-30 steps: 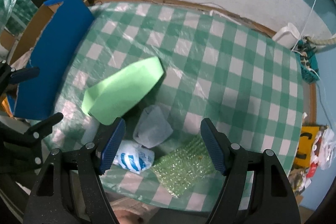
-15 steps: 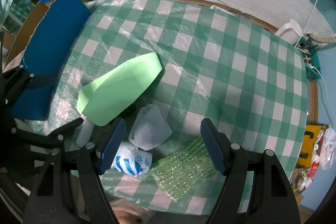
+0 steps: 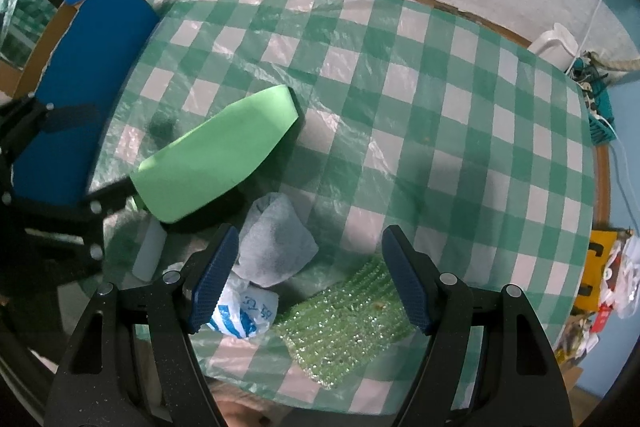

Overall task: Organize soft objects
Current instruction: 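Grasp the light green foam sheet with the left gripper while the right gripper grasps the light grey sock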

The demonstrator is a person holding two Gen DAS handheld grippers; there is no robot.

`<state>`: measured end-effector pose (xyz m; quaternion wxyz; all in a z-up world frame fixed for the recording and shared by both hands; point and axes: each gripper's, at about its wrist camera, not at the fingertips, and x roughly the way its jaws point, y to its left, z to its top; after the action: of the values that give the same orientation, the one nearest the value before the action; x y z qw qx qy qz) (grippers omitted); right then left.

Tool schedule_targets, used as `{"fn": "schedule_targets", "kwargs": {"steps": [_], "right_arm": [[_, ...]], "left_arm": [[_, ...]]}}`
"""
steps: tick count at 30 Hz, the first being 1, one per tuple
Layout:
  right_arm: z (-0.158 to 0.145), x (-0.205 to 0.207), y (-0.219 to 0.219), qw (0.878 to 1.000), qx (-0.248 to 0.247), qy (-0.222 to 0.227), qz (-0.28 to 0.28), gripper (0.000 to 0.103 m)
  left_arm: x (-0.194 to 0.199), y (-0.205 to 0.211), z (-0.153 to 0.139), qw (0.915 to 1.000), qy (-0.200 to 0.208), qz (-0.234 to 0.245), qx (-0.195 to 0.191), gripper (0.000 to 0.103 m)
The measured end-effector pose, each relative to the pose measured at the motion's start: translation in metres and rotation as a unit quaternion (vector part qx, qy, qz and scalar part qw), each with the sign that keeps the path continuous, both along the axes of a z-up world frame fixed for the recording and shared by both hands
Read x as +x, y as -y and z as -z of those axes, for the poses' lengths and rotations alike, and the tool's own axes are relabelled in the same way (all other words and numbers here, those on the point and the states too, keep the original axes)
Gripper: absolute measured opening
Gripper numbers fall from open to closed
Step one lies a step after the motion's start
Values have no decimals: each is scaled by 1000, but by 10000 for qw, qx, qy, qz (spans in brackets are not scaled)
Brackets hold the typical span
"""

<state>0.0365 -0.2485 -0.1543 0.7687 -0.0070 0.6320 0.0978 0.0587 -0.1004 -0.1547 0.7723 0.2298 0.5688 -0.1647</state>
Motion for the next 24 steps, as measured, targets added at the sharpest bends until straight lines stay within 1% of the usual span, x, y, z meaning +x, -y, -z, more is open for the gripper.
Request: {"fn": "schedule_targets", "kwargs": {"steps": [8, 15, 16, 20, 24], "right_arm": [[10, 3, -5, 9999, 6, -101, -97, 75], [13, 8, -5, 9999, 23, -140, -65, 75], [13, 8, -4, 9999, 23, -144, -65, 75], [16, 10, -5, 9998, 29, -169, -65, 75], [18, 12, -11, 9996, 180, -198, -82, 75]], "left_arm": [[30, -14, 14, 9984, -23, -567, 51, 78], [47, -21, 16, 9939, 236, -1036, 309, 78], [49, -21, 14, 9933, 292, -1071, 334, 78], [49, -14, 10, 9933, 472, -961, 437, 82], [47, -9, 9, 9951, 413, -839, 327, 82]]}}
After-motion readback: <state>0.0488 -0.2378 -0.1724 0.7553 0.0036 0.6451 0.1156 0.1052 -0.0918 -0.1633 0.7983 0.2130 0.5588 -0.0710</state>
